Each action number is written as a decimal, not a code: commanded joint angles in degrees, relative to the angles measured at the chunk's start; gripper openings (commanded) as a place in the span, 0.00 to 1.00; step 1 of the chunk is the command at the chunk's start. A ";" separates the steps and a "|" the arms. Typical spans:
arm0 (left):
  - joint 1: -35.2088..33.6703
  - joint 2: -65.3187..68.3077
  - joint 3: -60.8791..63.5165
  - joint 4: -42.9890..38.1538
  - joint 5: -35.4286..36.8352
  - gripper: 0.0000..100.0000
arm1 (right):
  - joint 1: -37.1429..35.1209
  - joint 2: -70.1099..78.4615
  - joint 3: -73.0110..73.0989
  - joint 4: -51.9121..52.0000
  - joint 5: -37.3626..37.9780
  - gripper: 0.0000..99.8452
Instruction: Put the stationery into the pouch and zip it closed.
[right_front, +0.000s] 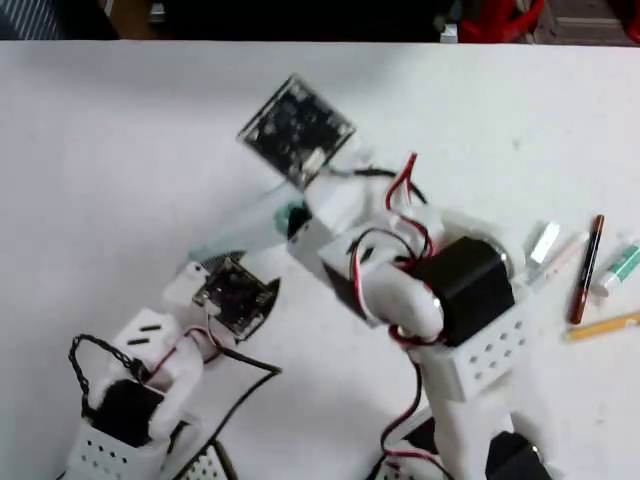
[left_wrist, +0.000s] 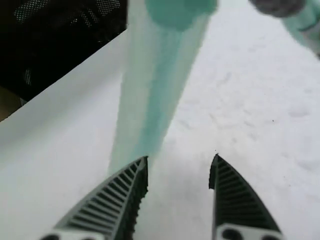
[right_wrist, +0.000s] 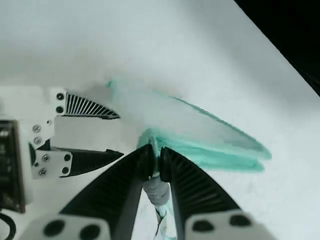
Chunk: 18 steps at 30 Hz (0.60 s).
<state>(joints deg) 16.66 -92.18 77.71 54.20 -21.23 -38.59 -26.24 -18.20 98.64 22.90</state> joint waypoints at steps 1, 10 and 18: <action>-0.04 0.22 -2.73 -5.45 4.31 0.21 | -4.53 -4.79 1.32 0.04 1.14 0.02; 5.14 0.31 -2.90 -6.77 5.45 0.22 | -8.13 -7.96 1.05 0.13 1.41 0.02; 5.05 0.22 -3.16 -8.18 5.80 0.22 | -8.04 -8.48 1.41 0.04 2.73 0.02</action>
<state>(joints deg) 20.79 -92.18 77.71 48.66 -16.13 -46.24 -33.63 -16.62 98.64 23.78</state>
